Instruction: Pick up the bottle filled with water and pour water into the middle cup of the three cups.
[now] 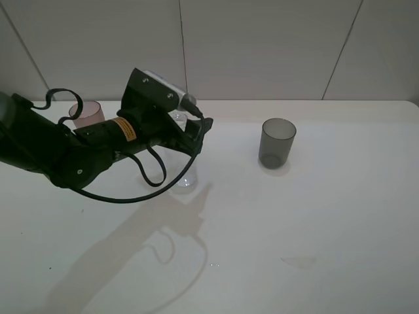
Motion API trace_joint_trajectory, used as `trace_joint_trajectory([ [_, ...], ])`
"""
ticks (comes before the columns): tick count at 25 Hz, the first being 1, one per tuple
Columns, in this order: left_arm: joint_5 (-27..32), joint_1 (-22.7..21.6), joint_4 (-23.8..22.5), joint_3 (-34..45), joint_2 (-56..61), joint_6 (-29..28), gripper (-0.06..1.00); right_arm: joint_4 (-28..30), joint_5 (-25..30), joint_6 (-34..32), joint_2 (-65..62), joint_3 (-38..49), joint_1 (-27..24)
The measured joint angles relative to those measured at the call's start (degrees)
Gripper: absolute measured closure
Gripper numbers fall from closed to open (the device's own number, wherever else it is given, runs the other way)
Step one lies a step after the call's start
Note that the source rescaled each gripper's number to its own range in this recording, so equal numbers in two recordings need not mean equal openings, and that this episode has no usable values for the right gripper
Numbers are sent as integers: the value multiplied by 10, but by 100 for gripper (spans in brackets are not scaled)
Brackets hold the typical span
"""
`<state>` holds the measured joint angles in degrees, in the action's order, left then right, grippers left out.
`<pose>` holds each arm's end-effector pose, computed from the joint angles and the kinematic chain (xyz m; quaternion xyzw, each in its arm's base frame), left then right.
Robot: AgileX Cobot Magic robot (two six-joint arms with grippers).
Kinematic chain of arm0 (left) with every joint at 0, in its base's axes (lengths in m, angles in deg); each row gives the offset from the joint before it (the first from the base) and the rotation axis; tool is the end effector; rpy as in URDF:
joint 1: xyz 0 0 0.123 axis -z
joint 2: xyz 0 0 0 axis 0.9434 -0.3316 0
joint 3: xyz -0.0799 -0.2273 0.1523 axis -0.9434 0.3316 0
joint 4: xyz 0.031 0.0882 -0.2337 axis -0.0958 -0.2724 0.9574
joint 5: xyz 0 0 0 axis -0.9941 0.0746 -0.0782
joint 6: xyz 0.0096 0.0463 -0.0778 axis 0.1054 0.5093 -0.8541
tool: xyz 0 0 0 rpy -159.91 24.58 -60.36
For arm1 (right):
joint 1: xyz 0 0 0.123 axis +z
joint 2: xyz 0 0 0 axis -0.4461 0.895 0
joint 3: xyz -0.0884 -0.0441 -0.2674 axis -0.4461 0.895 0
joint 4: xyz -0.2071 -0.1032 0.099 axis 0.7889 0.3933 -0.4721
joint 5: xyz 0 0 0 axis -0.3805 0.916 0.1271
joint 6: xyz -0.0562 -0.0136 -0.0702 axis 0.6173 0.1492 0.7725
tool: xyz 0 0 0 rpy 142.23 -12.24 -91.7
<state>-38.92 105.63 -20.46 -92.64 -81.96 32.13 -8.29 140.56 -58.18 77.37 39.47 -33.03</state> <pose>0.2767 -0.2011 0.1565 0.2903 0.7017 -0.1837 0.6242 -0.0080 0.0009 0.2827 0.0426 0.8470 -0.0338 0.5288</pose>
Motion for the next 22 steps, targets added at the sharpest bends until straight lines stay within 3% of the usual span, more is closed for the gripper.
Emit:
trace_joint_trajectory([
  [3, 29, 0, 7, 0, 59, 12, -6, 0, 0, 0, 0, 0, 0],
  [6, 110, 0, 24, 0, 138, 17, -6, 0, 0, 0, 0, 0, 0],
  [10, 286, -5, 56, 0, 270, 22, -6, 0, 0, 0, 0, 0, 0],
  [13, 453, -30, 75, 0, 370, 26, -6, 0, 0, 0, 0, 0, 0],
  [19, 743, -148, 74, 0, 576, 27, -6, 0, 0, 0, 0, 0, 0],
  [22, 850, -225, 69, 0, 681, 21, -6, 0, 0, 0, 0, 0, 0],
])
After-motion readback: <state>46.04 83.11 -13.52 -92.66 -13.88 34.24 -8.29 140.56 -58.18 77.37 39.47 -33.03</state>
